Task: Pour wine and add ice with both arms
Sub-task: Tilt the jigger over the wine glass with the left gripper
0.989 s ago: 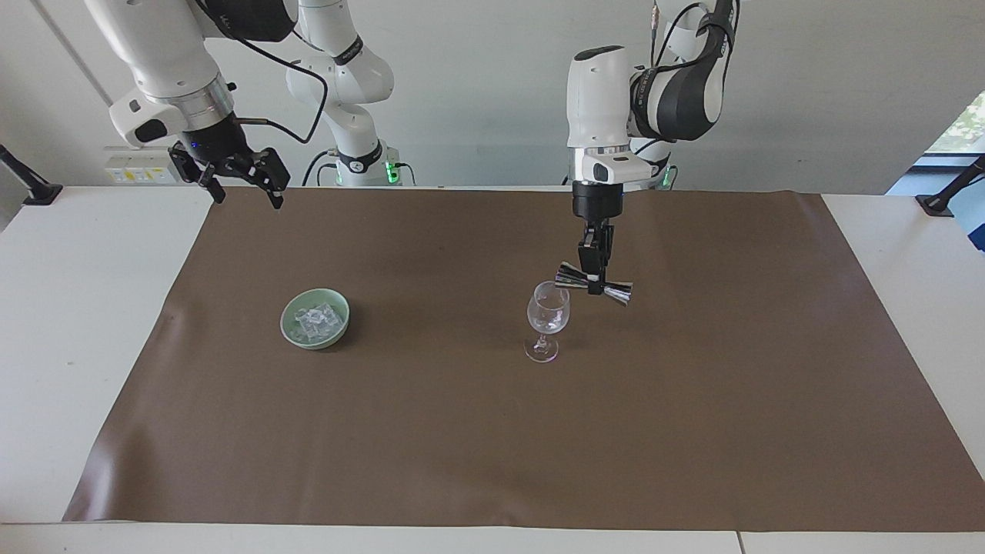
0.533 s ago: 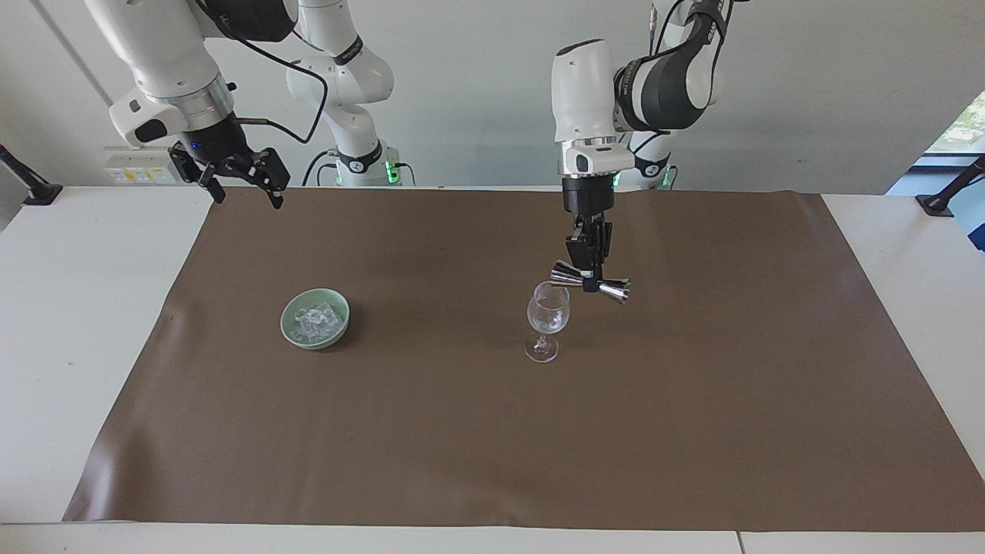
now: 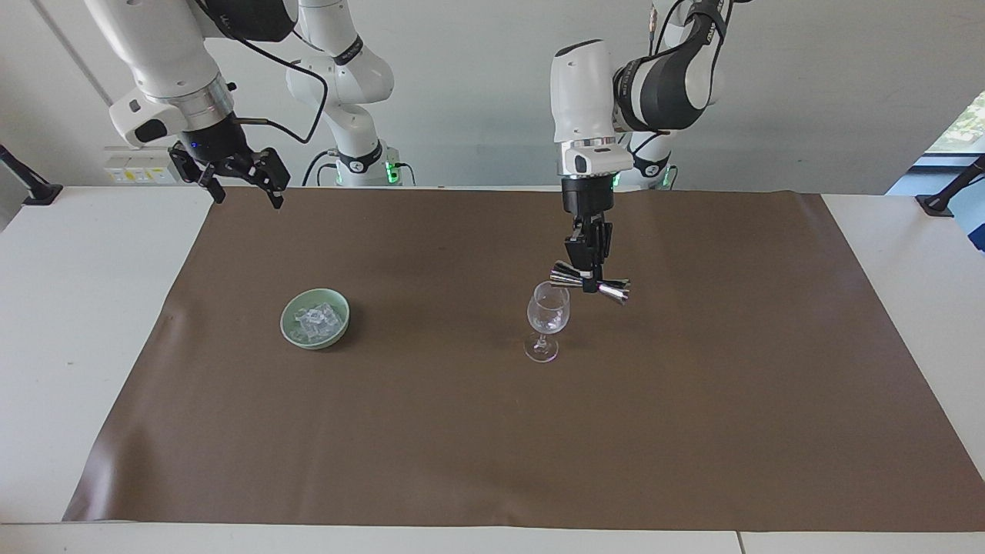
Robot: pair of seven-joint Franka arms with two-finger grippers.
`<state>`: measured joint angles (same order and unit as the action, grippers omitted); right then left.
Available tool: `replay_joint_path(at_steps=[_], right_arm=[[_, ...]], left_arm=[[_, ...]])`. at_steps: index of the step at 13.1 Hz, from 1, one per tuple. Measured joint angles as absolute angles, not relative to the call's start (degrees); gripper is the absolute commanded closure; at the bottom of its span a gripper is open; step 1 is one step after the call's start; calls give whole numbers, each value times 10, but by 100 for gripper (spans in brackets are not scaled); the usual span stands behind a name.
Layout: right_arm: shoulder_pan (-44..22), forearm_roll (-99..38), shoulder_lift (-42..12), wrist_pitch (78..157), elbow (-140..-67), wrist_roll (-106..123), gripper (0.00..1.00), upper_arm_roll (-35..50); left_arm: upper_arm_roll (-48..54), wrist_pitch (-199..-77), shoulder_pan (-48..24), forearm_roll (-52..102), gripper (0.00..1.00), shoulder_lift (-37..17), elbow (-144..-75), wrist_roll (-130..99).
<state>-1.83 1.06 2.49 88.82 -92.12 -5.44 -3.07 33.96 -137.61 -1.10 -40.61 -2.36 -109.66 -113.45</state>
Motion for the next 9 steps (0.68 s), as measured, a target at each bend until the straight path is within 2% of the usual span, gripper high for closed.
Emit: replay_joint_path(at_steps=[9], right_arm=[[-18,11,25,888,-921,-54,0,-31]], left_arm=[[341,-1373,-11,-417,100,-32,-1096,-1114]])
